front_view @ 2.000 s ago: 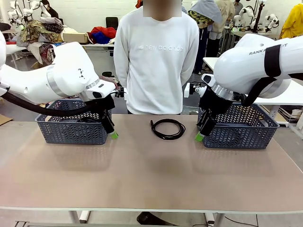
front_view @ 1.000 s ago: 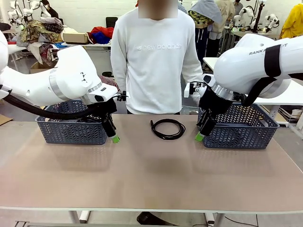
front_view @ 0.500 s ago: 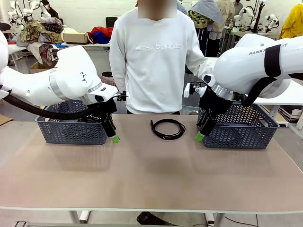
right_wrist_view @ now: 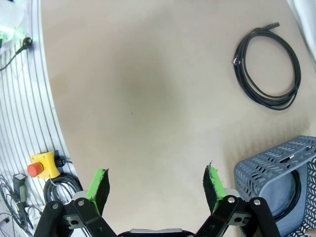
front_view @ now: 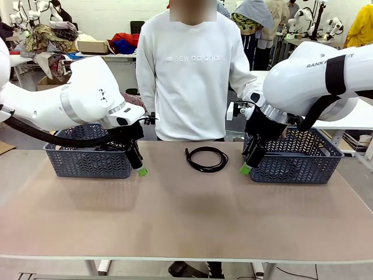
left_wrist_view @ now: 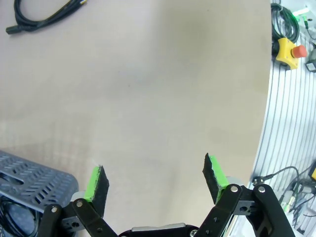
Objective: Organize the cables according to human instructions.
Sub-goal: Pick up a bundle of cables and place it in the basket indicated by the human.
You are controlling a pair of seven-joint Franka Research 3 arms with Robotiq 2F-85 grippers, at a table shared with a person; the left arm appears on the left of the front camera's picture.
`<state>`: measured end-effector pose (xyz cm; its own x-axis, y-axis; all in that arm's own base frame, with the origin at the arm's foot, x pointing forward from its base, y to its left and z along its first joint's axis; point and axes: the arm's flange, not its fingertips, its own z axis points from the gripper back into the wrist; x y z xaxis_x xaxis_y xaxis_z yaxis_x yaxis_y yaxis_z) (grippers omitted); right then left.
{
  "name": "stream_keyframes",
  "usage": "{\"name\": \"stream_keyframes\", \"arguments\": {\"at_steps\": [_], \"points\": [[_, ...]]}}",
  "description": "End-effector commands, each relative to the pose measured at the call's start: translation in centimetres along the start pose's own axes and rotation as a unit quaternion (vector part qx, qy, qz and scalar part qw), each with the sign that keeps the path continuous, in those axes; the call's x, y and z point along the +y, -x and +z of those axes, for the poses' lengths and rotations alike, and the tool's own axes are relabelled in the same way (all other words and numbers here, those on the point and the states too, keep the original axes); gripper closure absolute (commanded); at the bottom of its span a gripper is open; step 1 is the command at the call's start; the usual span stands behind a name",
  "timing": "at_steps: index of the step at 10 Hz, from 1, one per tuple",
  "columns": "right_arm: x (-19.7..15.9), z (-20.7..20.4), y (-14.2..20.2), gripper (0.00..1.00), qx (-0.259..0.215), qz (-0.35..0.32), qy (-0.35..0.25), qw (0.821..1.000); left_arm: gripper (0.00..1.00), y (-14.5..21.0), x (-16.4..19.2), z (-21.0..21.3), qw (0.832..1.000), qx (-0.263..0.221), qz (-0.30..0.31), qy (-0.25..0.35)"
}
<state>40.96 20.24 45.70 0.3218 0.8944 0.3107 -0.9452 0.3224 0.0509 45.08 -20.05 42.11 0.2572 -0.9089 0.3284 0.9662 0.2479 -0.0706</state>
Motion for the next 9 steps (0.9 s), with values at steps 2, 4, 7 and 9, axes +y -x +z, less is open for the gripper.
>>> {"name": "stream_keyframes", "arguments": {"at_steps": [2,4,7,9], "points": [[-0.1,0.1,-0.3,0.0,0.0,0.0,0.003,1.0,0.0,0.1,0.0,0.1,1.0,-0.001,0.001,-0.001],[0.0,0.0,0.0,0.0,0.0,0.0,0.0,1.0,0.0,0.1,0.0,0.1,1.0,-0.001,0.001,-0.001],[-2.1,-0.5,-2.6,0.0,0.002,-0.056,0.011,0.998,0.0,0.1,0.0,0.1,1.0,-0.001,0.001,-0.001],[-3.6,-1.2,-4.9,0.0,-0.004,-0.093,0.013,0.996,0.0,0.1,0.0,0.1,1.0,-0.001,0.001,-0.001]]}}
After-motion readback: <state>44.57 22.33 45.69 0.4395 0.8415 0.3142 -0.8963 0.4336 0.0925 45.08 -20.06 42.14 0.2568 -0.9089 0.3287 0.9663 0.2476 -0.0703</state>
